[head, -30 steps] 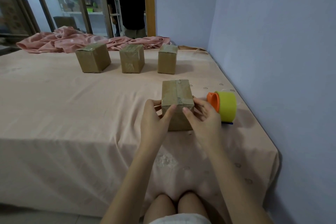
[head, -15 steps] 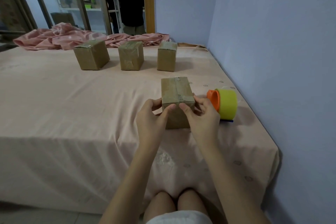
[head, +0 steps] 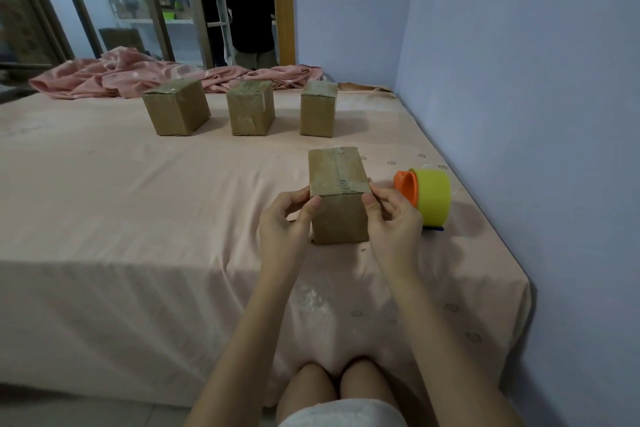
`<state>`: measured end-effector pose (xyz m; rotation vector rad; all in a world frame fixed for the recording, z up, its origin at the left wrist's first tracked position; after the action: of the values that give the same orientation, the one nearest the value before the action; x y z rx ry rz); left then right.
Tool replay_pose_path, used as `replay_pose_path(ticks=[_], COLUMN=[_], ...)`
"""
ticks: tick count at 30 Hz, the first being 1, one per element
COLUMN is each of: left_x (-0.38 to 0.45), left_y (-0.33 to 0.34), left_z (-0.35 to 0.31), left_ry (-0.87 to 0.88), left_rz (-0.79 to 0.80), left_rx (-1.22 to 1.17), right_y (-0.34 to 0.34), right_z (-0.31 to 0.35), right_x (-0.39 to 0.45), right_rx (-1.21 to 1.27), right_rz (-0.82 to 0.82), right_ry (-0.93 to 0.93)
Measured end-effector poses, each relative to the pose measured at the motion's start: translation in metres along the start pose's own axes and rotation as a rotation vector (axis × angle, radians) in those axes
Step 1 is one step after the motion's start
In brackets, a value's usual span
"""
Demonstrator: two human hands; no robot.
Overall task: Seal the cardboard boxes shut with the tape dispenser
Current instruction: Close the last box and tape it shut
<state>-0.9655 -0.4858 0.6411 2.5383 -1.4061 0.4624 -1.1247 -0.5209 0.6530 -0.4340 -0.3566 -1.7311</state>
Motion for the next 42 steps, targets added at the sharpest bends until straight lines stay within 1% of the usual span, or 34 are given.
replay_pose_path(ticks=[3,5,9,11,13,15,16,17,20,21,23,25,27,29,32,34,37,39,42], left_x=[-0.001,0.000,0.005,0.005,-0.002,-0.018,-0.027,-0.037,-0.066,-0.071,-0.067,-0.047,-0.019,0.011,0.053,0.074,0.088,0.091,0.093], left_y=[-0.001,-0.004,-0.015,-0.019,-0.023,-0.029,-0.029,-0.026,0.000,0.008,0.014,0.009,-0.002,-0.007,0.002,0.018,0.042,0.054,0.065], left_z=[-0.001,-0.001,-0.001,0.000,0.003,0.005,0.006,0.007,0.003,0.002,-0.001,-0.007,-0.013,-0.017,-0.016,-0.015,-0.012,-0.004,0.009], left_ry=[0.000,-0.060,-0.158,-0.221,-0.229,-0.202,-0.183,-0.152,-0.054,-0.044,-0.052,-0.030,-0.034,-0.080,-0.150,-0.204,-0.260,-0.283,-0.323], left_rz=[0.034,0.057,0.032,-0.002,-0.032,-0.119,-0.154,-0.137,0.097,0.146,0.156,0.099,0.000,-0.026,0.068,0.176,0.281,0.310,0.372], left_rx=[-0.020,-0.103,-0.163,-0.184,-0.094,0.084,0.122,0.115,0.055,0.056,0.054,0.000,-0.038,-0.051,-0.041,-0.061,-0.088,-0.056,0.007], right_y=[-0.001,-0.002,0.009,0.019,0.030,0.041,0.046,0.051,0.062,0.062,0.054,0.040,0.027,0.018,0.008,0.008,0.013,0.017,0.015], right_z=[-0.002,-0.005,-0.014,-0.022,-0.032,-0.038,-0.040,-0.041,-0.044,-0.041,-0.031,-0.017,-0.002,0.007,0.017,0.021,0.011,0.000,-0.012], right_x=[-0.002,-0.001,0.018,0.037,0.054,0.064,0.066,0.067,0.063,0.060,0.054,0.040,0.017,-0.008,-0.040,-0.057,-0.073,-0.078,-0.079], right_rx=[-0.025,-0.025,0.232,0.210,0.172,0.089,0.053,0.041,0.099,0.102,0.043,0.053,0.054,-0.040,-0.281,-0.438,-0.571,-0.645,-0.702], right_rz=[-0.035,-0.042,-0.007,0.054,0.124,0.195,0.211,0.219,0.286,0.292,0.227,0.156,0.180,0.223,0.182,0.164,0.247,0.333,0.389], right_ry=[-0.026,0.000,0.243,0.328,0.424,0.484,0.499,0.523,0.594,0.581,0.472,0.325,0.192,0.081,-0.126,-0.243,-0.255,-0.233,-0.228])
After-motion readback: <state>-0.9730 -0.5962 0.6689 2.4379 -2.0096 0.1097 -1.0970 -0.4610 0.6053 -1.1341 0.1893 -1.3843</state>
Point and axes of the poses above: each hand's wrist, its own x-axis towards the middle knuckle, its own y-axis out of the palm, z = x × y, the point moved 4 cm from there along x, towards the middle knuckle, and after that the axes turned 1 degree about z, right-handed, at the moved point
